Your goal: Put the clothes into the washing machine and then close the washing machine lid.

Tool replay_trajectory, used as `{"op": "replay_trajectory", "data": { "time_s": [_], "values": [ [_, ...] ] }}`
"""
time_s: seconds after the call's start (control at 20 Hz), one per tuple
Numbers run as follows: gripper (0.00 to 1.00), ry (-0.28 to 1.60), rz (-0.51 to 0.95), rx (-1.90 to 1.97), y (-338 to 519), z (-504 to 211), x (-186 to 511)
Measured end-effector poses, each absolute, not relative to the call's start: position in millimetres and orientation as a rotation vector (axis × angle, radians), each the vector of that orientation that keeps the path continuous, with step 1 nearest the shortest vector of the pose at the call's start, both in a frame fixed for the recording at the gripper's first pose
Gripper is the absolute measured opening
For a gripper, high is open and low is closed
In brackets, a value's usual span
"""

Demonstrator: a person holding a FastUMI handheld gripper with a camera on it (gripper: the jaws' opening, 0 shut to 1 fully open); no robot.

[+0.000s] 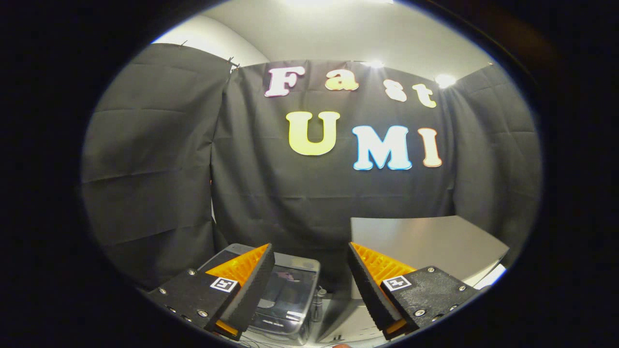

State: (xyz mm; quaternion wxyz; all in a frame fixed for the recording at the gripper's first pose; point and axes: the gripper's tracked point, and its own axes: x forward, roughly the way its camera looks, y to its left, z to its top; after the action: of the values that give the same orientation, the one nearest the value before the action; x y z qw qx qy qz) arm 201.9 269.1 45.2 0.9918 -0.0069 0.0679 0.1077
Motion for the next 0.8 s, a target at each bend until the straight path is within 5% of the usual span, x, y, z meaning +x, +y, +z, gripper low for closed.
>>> {"op": "replay_trajectory", "data": {
  "time_s": [0.8],
  "values": [
    [0.93, 0.077, 0.030, 0.004, 69.1, 56.5, 56.0]
  ]
}}
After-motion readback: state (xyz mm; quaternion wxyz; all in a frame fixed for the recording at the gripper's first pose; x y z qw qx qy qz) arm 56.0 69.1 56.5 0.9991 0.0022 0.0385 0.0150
